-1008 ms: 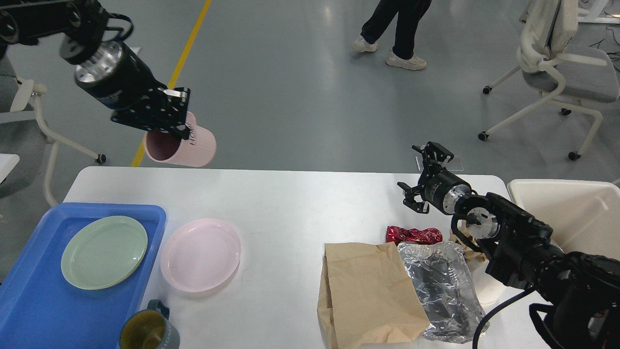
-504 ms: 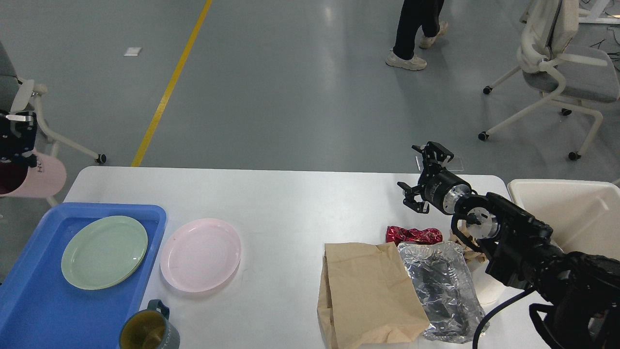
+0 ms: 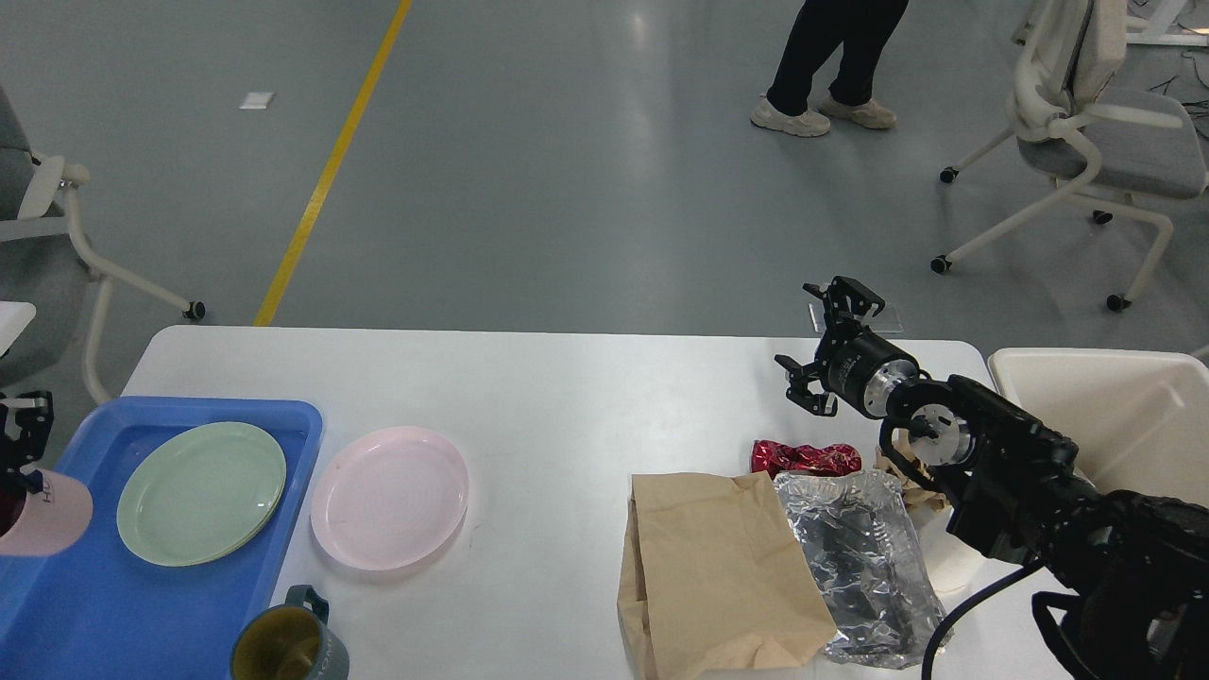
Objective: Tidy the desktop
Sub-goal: 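Lower the pink cup into the blue bin and open the left gripper, then raise the open left gripper out of the blue bin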
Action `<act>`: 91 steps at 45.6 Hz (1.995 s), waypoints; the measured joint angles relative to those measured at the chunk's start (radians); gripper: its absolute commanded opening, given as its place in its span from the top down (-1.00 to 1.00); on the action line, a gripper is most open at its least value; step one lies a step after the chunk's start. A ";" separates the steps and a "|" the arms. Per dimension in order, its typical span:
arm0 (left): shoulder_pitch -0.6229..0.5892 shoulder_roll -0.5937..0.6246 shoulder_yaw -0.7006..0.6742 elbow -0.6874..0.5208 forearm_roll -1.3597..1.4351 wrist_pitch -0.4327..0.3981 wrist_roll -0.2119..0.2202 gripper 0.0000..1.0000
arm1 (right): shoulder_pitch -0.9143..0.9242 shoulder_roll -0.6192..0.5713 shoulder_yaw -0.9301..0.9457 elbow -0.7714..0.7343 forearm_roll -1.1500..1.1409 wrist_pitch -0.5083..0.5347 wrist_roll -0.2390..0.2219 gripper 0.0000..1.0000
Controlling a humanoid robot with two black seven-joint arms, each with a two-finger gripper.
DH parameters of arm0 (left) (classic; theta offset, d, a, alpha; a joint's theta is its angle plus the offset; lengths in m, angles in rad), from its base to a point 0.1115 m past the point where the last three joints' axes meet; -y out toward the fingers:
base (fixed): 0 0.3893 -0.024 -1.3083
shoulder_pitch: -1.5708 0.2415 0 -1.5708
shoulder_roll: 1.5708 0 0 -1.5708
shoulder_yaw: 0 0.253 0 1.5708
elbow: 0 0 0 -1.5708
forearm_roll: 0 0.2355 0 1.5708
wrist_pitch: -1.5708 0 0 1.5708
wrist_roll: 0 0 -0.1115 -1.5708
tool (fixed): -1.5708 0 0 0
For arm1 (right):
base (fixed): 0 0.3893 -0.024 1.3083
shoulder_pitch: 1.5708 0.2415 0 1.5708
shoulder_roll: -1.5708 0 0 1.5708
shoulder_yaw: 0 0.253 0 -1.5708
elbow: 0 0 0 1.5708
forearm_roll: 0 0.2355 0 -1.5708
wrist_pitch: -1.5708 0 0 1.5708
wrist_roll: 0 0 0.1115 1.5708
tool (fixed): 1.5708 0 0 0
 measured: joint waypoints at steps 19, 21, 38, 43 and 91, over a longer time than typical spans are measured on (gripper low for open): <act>0.208 -0.028 -0.072 -0.001 0.000 0.000 0.009 1.00 | 0.000 0.000 0.001 0.000 0.000 0.000 0.000 -1.00; 0.219 -0.028 -0.072 0.000 0.000 0.000 0.009 1.00 | 0.000 0.000 0.001 0.000 0.000 0.000 0.000 -1.00; 0.257 -0.029 -0.062 0.029 0.005 0.000 0.007 0.79 | 0.000 0.000 0.001 0.000 0.000 0.000 0.000 -1.00; 0.262 -0.028 -0.059 0.051 0.005 0.000 0.005 0.73 | 0.000 0.000 0.001 0.000 0.000 0.000 0.000 -1.00; 0.193 -0.030 -0.071 0.047 0.000 -0.001 -0.008 -0.45 | 0.000 0.000 0.001 0.000 0.000 0.000 0.000 -1.00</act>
